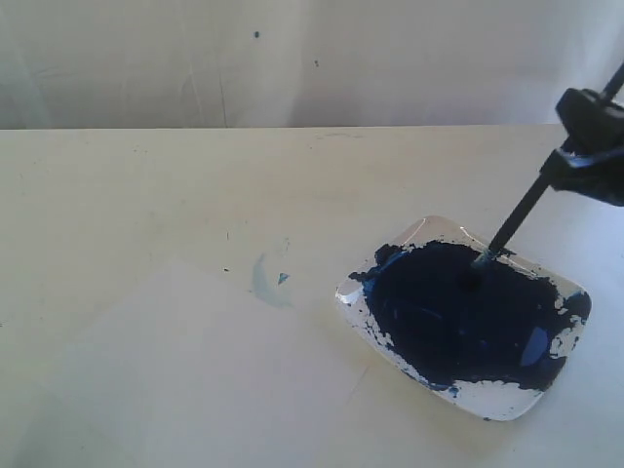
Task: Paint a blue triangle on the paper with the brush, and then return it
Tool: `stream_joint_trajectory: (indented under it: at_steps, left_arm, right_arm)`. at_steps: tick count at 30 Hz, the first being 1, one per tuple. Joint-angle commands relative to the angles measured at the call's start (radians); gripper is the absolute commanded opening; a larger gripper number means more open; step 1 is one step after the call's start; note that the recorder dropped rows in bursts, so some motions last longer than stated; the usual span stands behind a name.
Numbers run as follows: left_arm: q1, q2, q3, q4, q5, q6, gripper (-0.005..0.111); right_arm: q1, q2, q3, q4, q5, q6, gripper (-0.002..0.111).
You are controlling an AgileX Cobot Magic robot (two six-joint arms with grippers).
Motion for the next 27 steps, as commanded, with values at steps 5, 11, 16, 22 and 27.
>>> stream_joint_trajectory:
  at_steps: [5, 11, 16, 22, 27]
  left_arm:
    - [-0.005, -0.005, 0.001, 0.002, 0.001, 0.003, 0.000]
    - [-0.005, -0.005, 0.001, 0.002, 0.001, 0.003, 0.000]
    - [-0.005, -0.005, 0.001, 0.002, 0.001, 0.003, 0.000]
    - [-0.005, -0.005, 0.001, 0.002, 0.001, 0.003, 0.000]
    - [-0.005, -0.005, 0.001, 0.002, 0.001, 0.003, 0.000]
  right_arm:
    - [-0.010, -0.005, -0.001, -0.202, -0.020, -0.052, 0.000]
    - [-0.010, -0.005, -0.001, -0.209, 0.021, -0.053, 0.000]
    - [-0.010, -0.005, -0.001, -0.206, 0.022, -0.053, 0.000]
    - [-0.010, -0.005, -0.001, -0.206, 0.022, -0.053, 0.000]
    - [-0.010, -0.005, -0.001, -0.201, 0.070, -0.053, 0.000]
